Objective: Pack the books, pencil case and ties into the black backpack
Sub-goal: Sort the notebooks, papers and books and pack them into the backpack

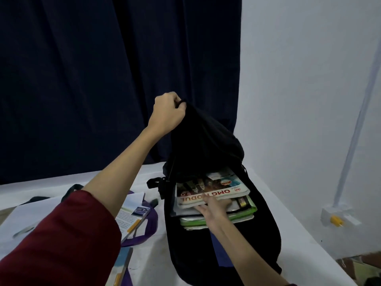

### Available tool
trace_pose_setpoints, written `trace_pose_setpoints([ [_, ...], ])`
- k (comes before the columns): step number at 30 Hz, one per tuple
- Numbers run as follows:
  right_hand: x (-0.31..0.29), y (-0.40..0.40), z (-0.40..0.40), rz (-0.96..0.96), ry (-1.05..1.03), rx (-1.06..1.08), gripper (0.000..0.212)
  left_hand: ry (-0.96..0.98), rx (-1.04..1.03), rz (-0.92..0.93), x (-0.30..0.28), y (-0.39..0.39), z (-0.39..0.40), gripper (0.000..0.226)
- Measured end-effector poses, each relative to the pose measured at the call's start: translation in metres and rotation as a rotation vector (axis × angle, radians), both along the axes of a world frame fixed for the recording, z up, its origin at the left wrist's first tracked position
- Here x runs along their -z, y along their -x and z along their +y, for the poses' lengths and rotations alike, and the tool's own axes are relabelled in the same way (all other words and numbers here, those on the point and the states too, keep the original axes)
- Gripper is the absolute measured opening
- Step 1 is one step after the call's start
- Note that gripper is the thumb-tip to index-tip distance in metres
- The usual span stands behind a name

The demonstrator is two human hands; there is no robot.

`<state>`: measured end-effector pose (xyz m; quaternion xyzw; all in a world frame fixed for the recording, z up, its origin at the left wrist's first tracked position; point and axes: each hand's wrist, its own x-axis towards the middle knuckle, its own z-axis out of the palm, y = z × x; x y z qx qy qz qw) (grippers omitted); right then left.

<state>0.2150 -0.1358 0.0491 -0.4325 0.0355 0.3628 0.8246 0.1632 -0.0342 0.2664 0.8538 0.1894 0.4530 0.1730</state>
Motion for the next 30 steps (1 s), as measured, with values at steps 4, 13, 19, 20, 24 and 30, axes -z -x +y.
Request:
trace_pose_setpoints([
  [4,-0.002,-0.015,-0.016,-0.311,0.304,-0.289,0.05,-0.016,0.048,0.011,-0.002,-0.003,0.005,0.013],
  [13,0.023,-0.06,-0.042,-1.827,1.109,-0.265,0.045,-0.045,0.092,0.016,-0.003,-0.017,0.016,0.012],
  [19,0.034,-0.06,-0.008,-1.783,1.212,-0.219,0.037,-0.078,0.123,-0.018,-0.002,-0.023,0.015,0.013],
  [20,0.031,-0.059,-0.002,-1.783,1.221,-0.237,0.04,-0.094,0.131,-0.009,-0.001,-0.023,0.014,0.013],
  [24,0.03,-0.066,-0.007,-1.656,1.118,-0.297,0.061,-0.147,0.131,0.03,0.0,-0.018,0.016,0.012],
  [30,0.028,-0.083,-0.046,-1.706,1.217,-0.334,0.092,-0.143,0.134,0.011,0.005,-0.015,0.023,0.011],
])
